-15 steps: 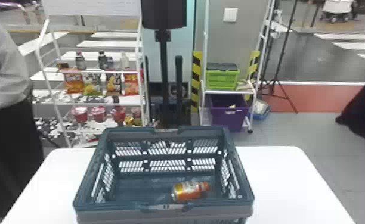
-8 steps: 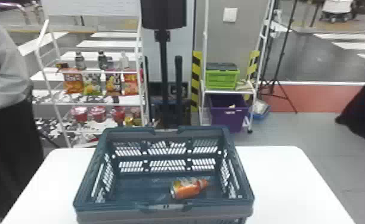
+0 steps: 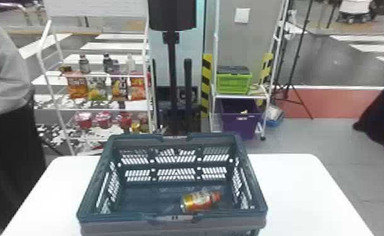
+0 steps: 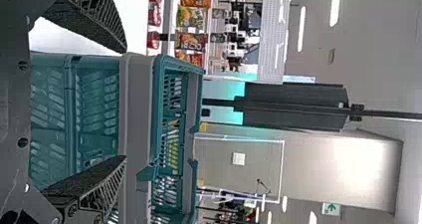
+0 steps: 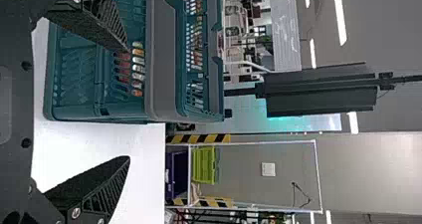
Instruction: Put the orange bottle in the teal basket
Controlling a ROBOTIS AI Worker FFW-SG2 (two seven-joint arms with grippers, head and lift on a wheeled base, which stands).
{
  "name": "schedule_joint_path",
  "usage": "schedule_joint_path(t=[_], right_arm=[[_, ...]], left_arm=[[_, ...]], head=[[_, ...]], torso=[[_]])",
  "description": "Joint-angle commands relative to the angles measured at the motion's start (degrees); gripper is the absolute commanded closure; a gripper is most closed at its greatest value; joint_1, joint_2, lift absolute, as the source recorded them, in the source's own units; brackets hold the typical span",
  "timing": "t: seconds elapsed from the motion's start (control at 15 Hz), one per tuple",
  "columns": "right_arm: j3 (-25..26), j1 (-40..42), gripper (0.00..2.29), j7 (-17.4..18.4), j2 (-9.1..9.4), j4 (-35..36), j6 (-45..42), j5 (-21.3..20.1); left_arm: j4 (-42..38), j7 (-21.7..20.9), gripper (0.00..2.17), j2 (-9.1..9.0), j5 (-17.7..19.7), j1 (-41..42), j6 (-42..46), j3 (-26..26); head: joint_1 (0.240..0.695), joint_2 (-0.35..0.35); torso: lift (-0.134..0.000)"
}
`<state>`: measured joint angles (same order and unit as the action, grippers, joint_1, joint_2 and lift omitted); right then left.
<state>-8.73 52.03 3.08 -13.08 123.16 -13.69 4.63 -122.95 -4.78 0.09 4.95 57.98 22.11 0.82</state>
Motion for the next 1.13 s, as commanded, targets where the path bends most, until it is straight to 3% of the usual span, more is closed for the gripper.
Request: schedule_joint_path(t=[0.0, 1.07], right_arm=[[0.12, -0.35, 0.13, 0.00, -0.02, 0.33, 0.47, 0.12], [0.03, -0.96, 0.13, 0.00, 0.16, 0.06, 2.05, 0.20]], left_arm=[[0.78, 1.00, 0.14, -0.24, -0.03, -0.50, 0.43, -0.91], [3.41, 0.91, 0.14, -0.24, 0.85, -2.17, 0.60, -0.82]], head=[[0.499, 0.000], [0.499, 0.000]], torso=[[0.000], [0.000]])
